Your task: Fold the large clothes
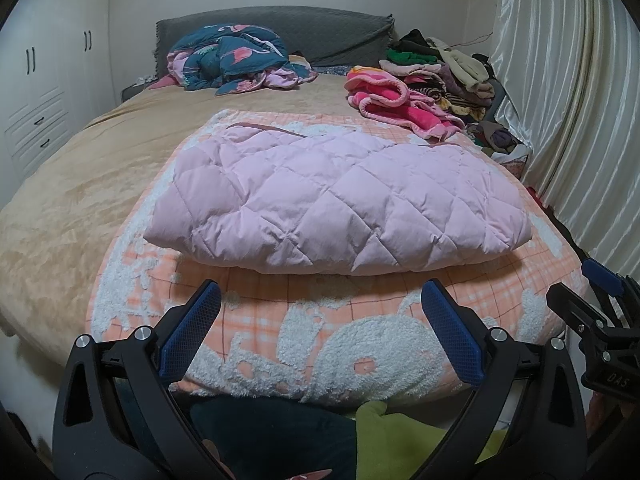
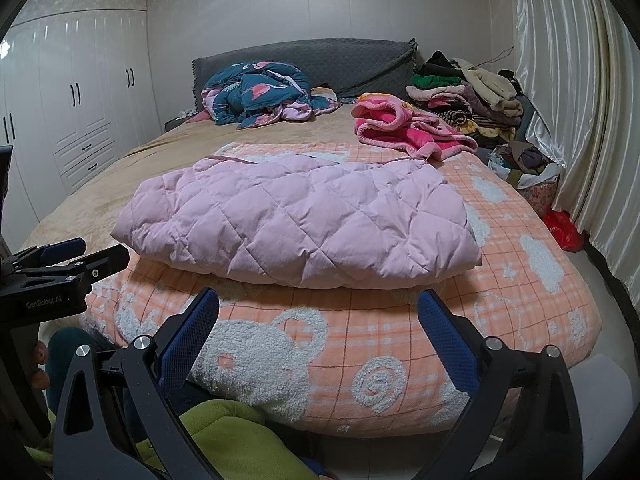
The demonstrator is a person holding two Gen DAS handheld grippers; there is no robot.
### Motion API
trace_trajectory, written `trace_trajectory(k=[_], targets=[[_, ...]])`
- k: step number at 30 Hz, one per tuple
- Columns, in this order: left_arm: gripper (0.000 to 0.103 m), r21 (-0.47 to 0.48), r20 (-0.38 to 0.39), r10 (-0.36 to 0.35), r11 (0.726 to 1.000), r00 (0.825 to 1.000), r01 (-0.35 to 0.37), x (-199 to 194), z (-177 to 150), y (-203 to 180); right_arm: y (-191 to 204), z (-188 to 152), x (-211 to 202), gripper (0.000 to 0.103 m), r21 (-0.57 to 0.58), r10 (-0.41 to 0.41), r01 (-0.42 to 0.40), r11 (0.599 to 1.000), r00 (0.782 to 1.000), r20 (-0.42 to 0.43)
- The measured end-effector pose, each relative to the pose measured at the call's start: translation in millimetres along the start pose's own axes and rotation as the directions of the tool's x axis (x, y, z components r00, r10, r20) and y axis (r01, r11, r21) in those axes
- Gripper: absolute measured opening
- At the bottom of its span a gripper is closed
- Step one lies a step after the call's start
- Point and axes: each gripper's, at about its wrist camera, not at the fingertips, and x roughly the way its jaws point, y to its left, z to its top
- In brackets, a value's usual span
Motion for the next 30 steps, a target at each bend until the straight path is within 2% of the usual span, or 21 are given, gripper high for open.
trace_trajectory(k=[30], targets=[[0.094,-0.004,0.002,0.009,1.000,1.000,-0.009,-1.3,-0.9,3.7,3.9,0.4,0.7,0.099,-0.004,0.000,0.000,1.000,1.000,0.002]])
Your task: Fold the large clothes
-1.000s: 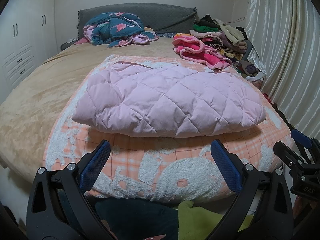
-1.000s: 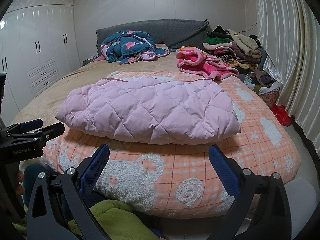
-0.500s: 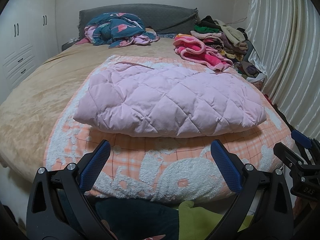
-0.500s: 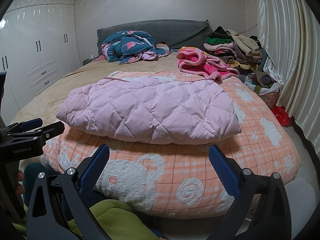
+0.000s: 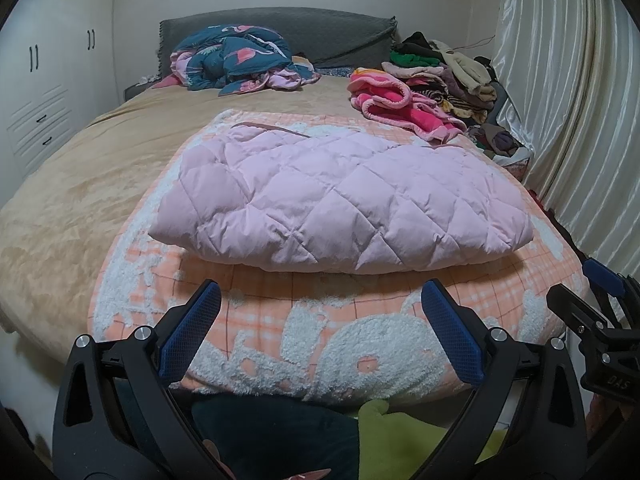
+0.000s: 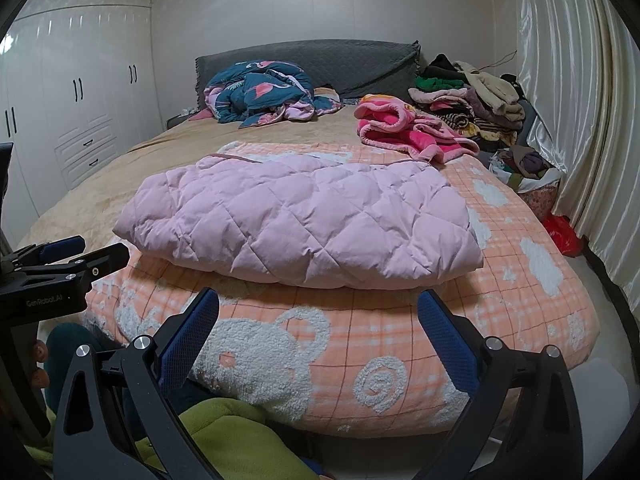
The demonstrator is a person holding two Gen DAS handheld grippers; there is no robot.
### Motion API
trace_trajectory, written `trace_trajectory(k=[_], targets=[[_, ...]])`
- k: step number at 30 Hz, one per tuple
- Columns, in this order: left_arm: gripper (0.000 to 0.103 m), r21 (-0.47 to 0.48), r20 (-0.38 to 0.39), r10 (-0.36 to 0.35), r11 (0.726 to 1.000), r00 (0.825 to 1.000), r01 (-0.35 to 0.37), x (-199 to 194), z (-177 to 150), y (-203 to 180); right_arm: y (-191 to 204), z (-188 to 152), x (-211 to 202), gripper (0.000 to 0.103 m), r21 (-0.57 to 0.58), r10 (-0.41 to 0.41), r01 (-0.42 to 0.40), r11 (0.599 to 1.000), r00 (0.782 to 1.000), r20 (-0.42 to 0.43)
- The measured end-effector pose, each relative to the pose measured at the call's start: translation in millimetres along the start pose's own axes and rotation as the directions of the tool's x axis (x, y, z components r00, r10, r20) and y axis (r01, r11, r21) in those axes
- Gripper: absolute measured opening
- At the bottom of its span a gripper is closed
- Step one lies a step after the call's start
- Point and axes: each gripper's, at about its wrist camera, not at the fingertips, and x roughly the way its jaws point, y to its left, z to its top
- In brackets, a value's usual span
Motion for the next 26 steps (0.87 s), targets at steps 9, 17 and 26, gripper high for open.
trace_trajectory(k=[9,17,26], targets=[[0.094,0.005,-0.024,-0.015,1.000,1.000,0.015,2,-7,0,3,2,0,0.099,-0.003,-0.010,0.010,1.000,1.000,-0.008],[0.094,-0.006,-0.061,0.036,0.999,0.998,-0.036,14,-15,11,-20,-1,2,0.099,0.060,-0.069,0.068,0.996,0.998,0.003],[0.094,-0.153,-0.106,0.130,0.978,0.986,-0.145,48,-5,82,-140,-19,12,0.099,0.294,-0.245,0.247,0.923,0.969,-0.044]])
